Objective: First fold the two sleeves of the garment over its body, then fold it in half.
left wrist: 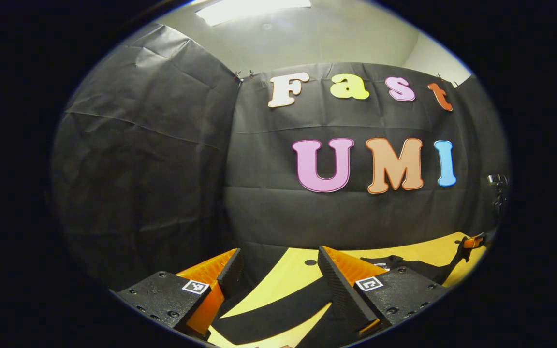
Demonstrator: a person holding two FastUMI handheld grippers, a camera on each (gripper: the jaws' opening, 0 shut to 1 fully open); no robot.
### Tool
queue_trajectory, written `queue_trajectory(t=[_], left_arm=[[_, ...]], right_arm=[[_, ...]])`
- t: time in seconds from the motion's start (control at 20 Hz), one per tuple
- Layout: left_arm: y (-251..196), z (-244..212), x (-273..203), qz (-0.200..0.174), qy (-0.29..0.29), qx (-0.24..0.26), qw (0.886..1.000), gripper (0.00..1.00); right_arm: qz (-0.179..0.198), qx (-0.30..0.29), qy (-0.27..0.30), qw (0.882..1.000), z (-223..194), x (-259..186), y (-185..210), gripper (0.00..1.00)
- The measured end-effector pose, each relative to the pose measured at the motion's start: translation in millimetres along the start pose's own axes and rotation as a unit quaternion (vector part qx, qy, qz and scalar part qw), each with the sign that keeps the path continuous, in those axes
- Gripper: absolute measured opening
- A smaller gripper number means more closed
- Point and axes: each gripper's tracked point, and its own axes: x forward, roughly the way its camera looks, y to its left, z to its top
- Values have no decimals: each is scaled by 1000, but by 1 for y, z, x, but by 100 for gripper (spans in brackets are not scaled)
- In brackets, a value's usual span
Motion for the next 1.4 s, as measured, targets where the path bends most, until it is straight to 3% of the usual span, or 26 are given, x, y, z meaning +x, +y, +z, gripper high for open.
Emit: queue_trajectory(t=[0.5,0.6,0.65,0.7,0.75,0.85,0.9,1.3,1.4], left_arm=[[50,-22,22,10,22,3,1000,94],[60,-27,27,13,27,1,1000,94],[65,-30,29,16,30,0,999,94],[69,-32,30,19,33,-1,999,94],[74,-33,31,21,35,-2,999,94],[84,-33,33,28,34,0,999,94],[89,-34,33,32,34,2,999,99],[120,-64,30,49,68,-7,996,99],[119,-85,32,36,93,-5,995,100]], right_arm=[[61,-35,-42,997,36,14,119,2],[71,-41,-40,996,37,19,140,5],[77,-44,-39,995,37,22,151,2],[84,-46,-36,995,37,25,163,5],[90,-48,-35,994,37,28,173,0],[104,-54,-31,993,37,33,197,2],[112,-58,-29,992,36,35,209,2],[165,-97,-9,982,19,56,297,2],[184,-83,-16,979,23,50,316,15]])
